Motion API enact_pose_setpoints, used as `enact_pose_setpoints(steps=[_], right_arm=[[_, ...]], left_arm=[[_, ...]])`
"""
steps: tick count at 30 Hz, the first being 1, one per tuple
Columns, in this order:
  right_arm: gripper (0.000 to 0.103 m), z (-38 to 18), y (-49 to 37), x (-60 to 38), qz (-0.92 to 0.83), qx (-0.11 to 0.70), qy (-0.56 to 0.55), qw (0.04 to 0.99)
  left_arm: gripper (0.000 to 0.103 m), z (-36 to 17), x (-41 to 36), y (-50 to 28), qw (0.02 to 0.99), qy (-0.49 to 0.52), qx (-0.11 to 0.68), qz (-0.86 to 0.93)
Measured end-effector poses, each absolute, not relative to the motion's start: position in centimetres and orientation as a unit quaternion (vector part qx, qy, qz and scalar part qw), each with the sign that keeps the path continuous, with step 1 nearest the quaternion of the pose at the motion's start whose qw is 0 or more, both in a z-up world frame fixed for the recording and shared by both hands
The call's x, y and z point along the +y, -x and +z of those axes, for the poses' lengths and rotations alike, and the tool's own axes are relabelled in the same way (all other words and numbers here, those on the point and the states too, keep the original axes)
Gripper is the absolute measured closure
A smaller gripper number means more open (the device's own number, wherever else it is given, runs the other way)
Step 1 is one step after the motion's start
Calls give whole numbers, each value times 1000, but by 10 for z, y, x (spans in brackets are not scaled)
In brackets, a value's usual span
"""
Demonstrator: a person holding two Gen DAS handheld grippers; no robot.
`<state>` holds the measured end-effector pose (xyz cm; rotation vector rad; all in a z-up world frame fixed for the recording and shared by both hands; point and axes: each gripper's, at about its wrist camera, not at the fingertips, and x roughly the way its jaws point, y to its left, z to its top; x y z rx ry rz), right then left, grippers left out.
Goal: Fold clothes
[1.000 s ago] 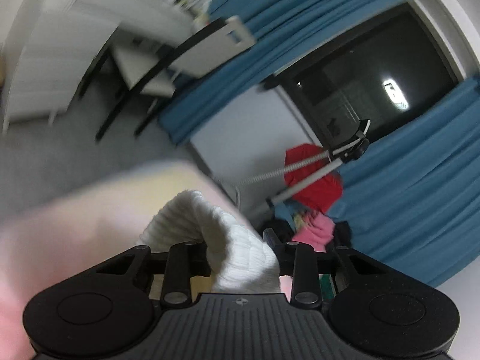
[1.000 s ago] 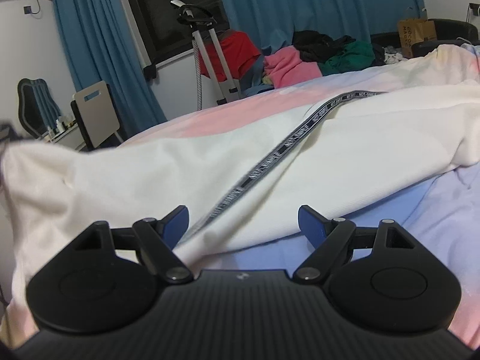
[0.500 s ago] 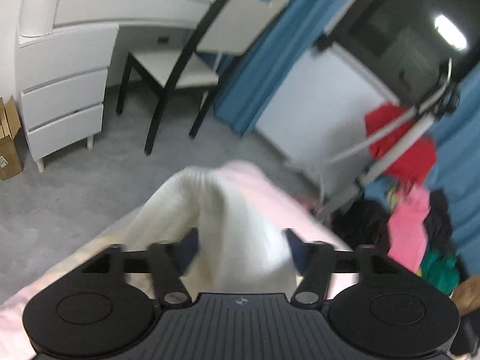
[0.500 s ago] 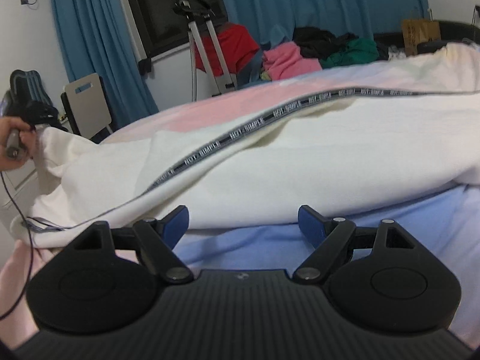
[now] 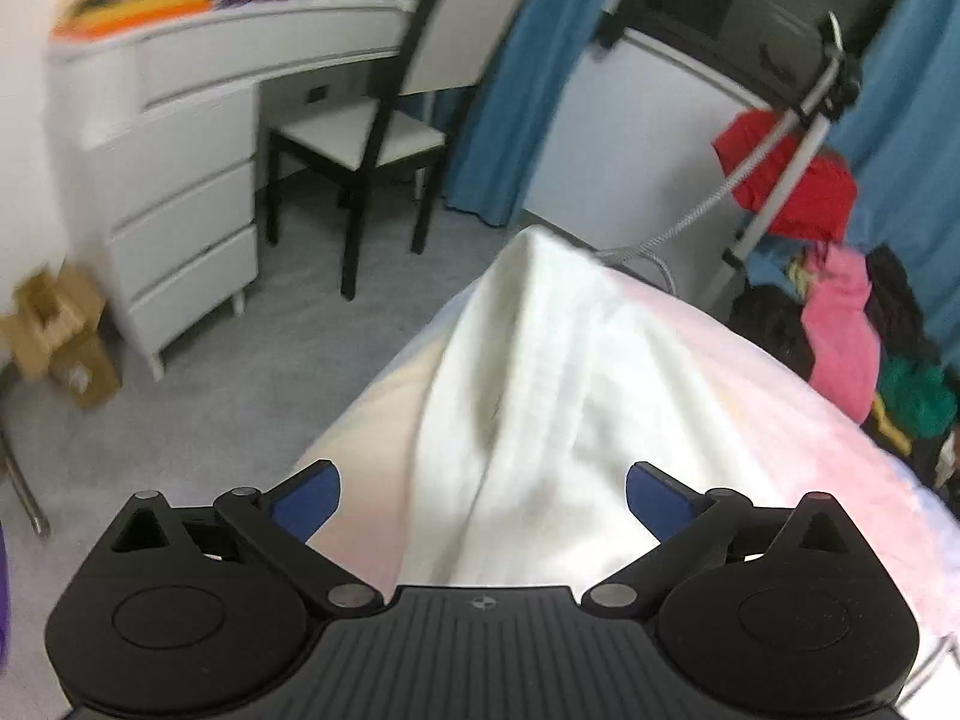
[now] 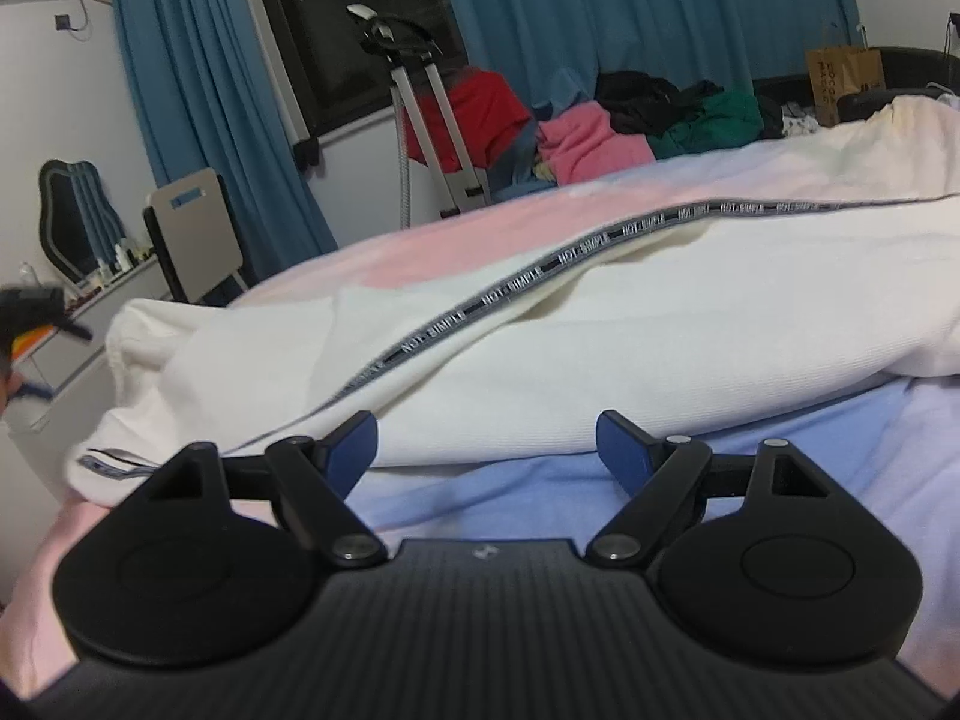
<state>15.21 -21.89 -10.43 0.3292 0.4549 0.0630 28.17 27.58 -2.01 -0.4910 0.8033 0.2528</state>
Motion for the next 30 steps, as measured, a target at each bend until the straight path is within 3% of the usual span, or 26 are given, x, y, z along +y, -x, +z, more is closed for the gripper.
enact_pose_setpoints(steps=[4,10,12,13,15,24,30], right_arm=[[21,-91,-135,-222,36,210,-166,963],[21,-87,-131,-225,34,205,-168,964],[21,-88,-133,-226,34,205,-170,963],[21,-90,-135,-226,33,205,-171,963],[21,-95,-139,-227,33,206,-170,963],[21,-100,-146,-237,25,204,-188,961],[22,-93,-127,-243,35,198,-198,960]], left_arm=[[3,-64,291,-226,830,387,392,92],[20,-109,286,-199,784,507,351,68],[46,-110,282,-200,787,517,328,72],[51,-109,280,-201,789,521,317,79],[83,-102,271,-202,797,515,302,93],[87,-18,263,-125,841,499,197,70],[87,-45,278,-27,787,583,172,109]])
